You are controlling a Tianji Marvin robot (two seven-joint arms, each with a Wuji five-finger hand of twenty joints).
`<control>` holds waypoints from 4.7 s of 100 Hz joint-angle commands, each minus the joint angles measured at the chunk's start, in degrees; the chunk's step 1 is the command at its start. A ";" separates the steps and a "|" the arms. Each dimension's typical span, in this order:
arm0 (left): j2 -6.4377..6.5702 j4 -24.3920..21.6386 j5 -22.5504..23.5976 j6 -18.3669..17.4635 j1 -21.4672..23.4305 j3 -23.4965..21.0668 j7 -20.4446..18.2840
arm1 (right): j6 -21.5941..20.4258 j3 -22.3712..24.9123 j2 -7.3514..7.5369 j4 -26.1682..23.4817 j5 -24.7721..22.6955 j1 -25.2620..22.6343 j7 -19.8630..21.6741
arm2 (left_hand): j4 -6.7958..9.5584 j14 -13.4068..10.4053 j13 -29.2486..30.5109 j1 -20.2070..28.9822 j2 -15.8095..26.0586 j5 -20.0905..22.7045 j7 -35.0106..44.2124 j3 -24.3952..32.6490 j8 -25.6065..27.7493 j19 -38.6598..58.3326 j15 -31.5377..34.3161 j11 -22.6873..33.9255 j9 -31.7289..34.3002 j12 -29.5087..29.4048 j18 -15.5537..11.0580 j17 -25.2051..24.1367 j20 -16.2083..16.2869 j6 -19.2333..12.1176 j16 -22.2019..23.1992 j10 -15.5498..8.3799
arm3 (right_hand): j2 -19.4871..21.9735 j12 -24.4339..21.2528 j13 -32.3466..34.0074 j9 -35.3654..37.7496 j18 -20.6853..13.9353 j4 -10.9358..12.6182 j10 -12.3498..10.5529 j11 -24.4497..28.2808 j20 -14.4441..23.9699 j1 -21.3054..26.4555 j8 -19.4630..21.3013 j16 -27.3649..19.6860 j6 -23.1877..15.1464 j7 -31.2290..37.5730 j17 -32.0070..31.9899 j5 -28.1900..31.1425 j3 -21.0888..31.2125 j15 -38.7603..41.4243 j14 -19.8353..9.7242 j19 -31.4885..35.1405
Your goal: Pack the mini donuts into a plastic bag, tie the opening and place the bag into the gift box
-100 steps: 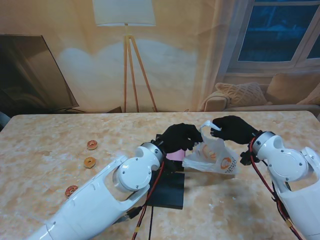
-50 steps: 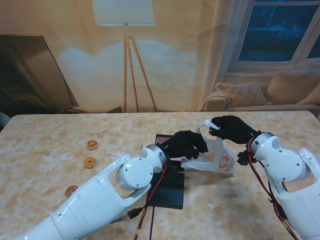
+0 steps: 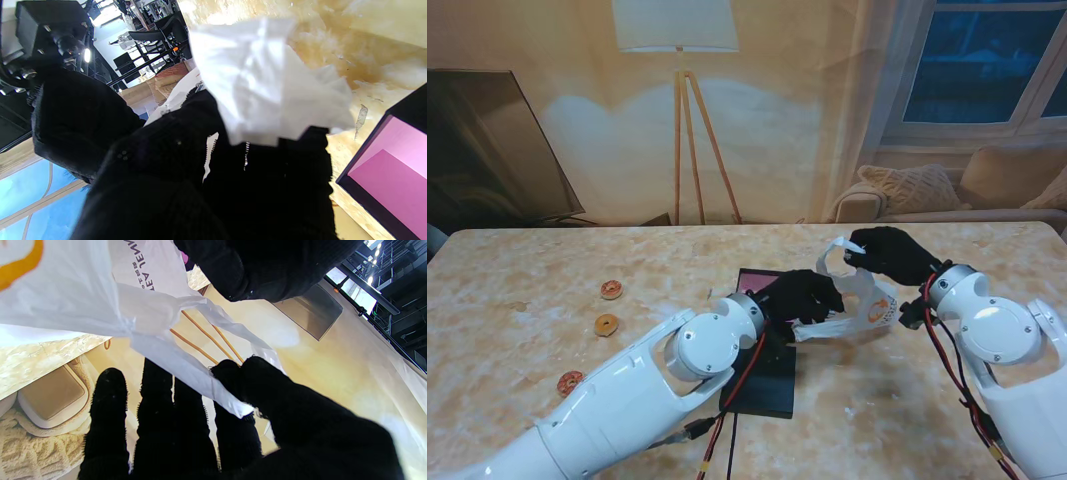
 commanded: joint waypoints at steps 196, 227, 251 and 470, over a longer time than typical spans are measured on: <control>-3.88 0.11 8.01 18.72 -4.19 5.66 3.06 | -2.67 -0.23 -0.09 -1.98 4.22 -2.90 3.13 | -2.24 3.73 -11.87 -10.11 -8.12 -0.73 -12.94 10.42 4.82 0.25 3.99 6.78 -11.91 -8.04 -1.00 -12.20 13.39 4.86 8.18 2.76 | -4.70 -30.48 -6.56 -5.15 -3.22 -6.50 4.38 -24.05 -18.70 10.57 -10.67 -28.83 -5.26 -5.38 -11.67 1.77 4.11 -41.31 4.79 -19.73; -4.84 1.21 9.30 20.80 -4.71 6.27 4.55 | -2.65 -0.39 -0.20 -2.49 4.74 -3.27 2.80 | -2.26 4.74 -8.16 -4.27 -8.27 -0.81 0.04 1.85 7.66 8.26 9.99 10.79 -7.77 -6.01 0.32 -10.10 13.33 2.64 10.20 2.75 | -3.94 -30.87 -5.96 -5.08 -6.72 -6.44 4.44 -23.10 -20.37 11.04 -10.78 -29.88 -4.39 -5.27 -10.06 1.26 3.17 -41.29 4.45 -22.11; -4.96 2.02 9.54 20.16 -4.96 6.77 4.46 | -2.86 -0.59 -0.29 -2.51 5.11 -3.31 2.48 | -3.66 4.46 -6.17 -9.45 -11.39 0.79 -4.51 7.86 3.67 8.54 8.96 8.90 -6.81 -7.13 -0.37 -7.30 13.41 4.39 8.92 3.50 | -3.59 -30.97 -5.86 -5.29 -7.02 -6.32 4.47 -22.72 -20.75 11.17 -10.76 -30.09 -4.14 -5.20 -9.51 1.03 2.86 -41.29 4.36 -22.66; 5.16 -16.66 17.14 4.34 10.01 -5.58 -1.56 | 0.99 -1.75 -1.81 -1.08 1.15 -2.34 -4.72 | 4.60 7.52 -33.31 -16.23 2.24 -9.76 -19.48 4.27 12.15 -0.84 5.22 1.40 -32.35 -0.95 -0.89 -31.99 25.39 8.56 17.86 8.95 | 3.88 -9.77 12.03 9.95 0.45 3.45 -1.82 -0.32 -9.38 3.14 1.45 -10.31 -5.23 2.12 4.81 -0.84 5.20 -10.02 -0.27 -1.00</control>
